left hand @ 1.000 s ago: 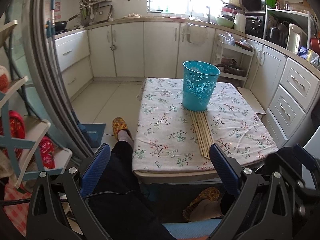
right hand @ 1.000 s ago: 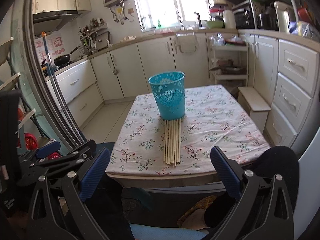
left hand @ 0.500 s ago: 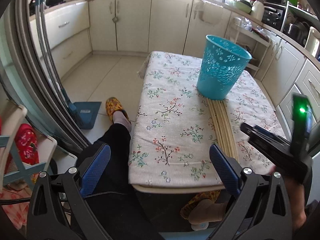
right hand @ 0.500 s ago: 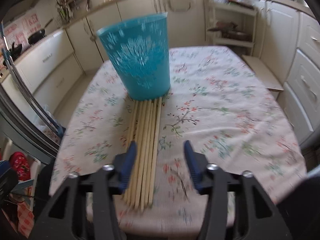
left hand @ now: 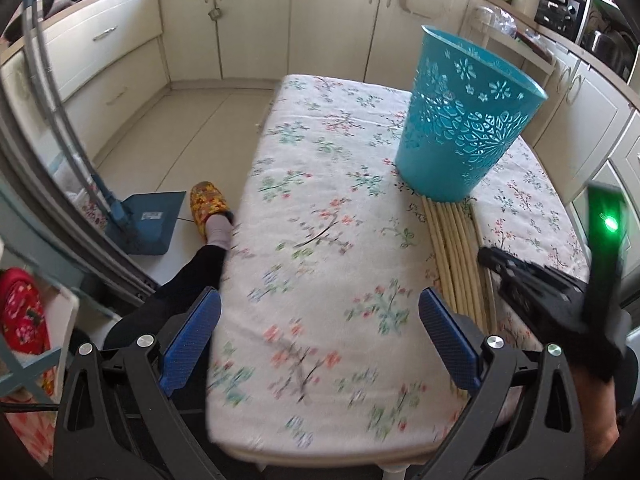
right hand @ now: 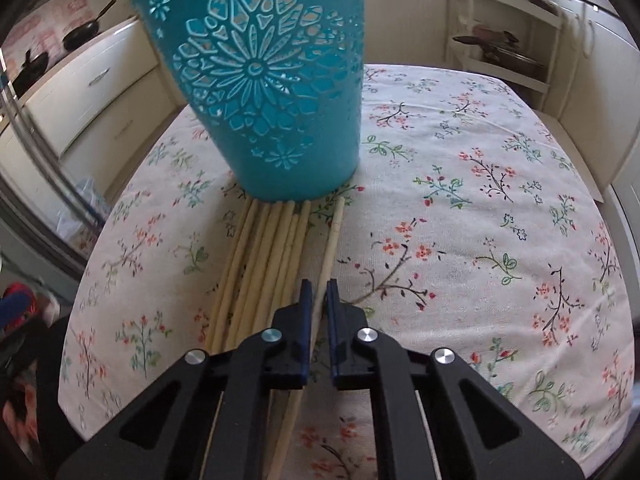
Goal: Organize utensils
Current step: 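Grasp one wooden chopstick from the bundle with the left tool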
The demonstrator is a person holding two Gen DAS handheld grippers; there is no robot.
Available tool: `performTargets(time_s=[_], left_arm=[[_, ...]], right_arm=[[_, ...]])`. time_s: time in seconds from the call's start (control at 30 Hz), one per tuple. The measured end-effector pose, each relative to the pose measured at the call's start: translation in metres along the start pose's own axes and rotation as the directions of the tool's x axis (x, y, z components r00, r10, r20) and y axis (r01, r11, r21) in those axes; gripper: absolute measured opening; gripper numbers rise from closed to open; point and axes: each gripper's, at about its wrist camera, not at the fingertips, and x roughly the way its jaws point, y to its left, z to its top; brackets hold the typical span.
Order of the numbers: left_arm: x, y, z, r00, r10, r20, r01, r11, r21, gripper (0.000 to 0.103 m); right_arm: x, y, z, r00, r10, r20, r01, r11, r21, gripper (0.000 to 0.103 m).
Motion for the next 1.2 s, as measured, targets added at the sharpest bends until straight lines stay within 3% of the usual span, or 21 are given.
performTargets(time_s=[0.1, 0.43, 0.77, 1.0, 1.03, 1.1, 1.17, 1.2], left_arm=[[0.023, -0.020, 0.010, 1.000, -0.004, -0.017, 0.004, 1.000, 0.027, 0.095], [0.077, -0.059, 0.034, 0.998, 0.017, -0.064, -0.013, 0.999, 0.051, 0.095], [0.101, -0.070, 0.041, 0.996, 0.042, -0.077, -0.037, 0.997, 0.066, 0.095], [0.108, -0.071, 0.047, 0.998, 0.055, -0.042, -0.051, 0.994, 0.092, 0.094], [0.108, -0.071, 0.048, 0.998, 0.050, -0.036, -0.046, 0.994, 0.099, 0.090], [0.106, -0.071, 0.050, 0.999, 0.035, -0.024, -0.033, 0.993, 0.113, 0.073], [0.103, -0.070, 0.053, 1.000, 0.019, -0.025, -0.016, 0.993, 0.119, 0.037], [0.102, -0.069, 0.054, 0.999, 0.010, -0.030, -0.006, 0.993, 0.121, 0.028]], right_arm=[[-0.004, -0.009, 0.000, 1.000, -0.008, -0.011, 0.007, 1.000, -0.027, 0.008], [-0.009, -0.024, -0.008, 0.997, 0.068, 0.026, -0.069, 0.997, 0.042, 0.008], [-0.006, -0.029, -0.007, 0.992, 0.124, 0.034, -0.126, 0.989, 0.072, 0.008], [-0.005, -0.030, -0.008, 0.988, 0.147, 0.042, -0.150, 0.985, 0.084, 0.008], [-0.005, -0.030, -0.007, 0.988, 0.148, 0.044, -0.151, 0.985, 0.082, 0.008], [-0.004, -0.030, -0.007, 0.988, 0.149, 0.048, -0.153, 0.985, 0.082, 0.008], [-0.004, -0.031, -0.008, 0.987, 0.150, 0.052, -0.154, 0.985, 0.081, 0.008], [-0.004, -0.031, -0.008, 0.987, 0.150, 0.053, -0.153, 0.985, 0.080, 0.008]])
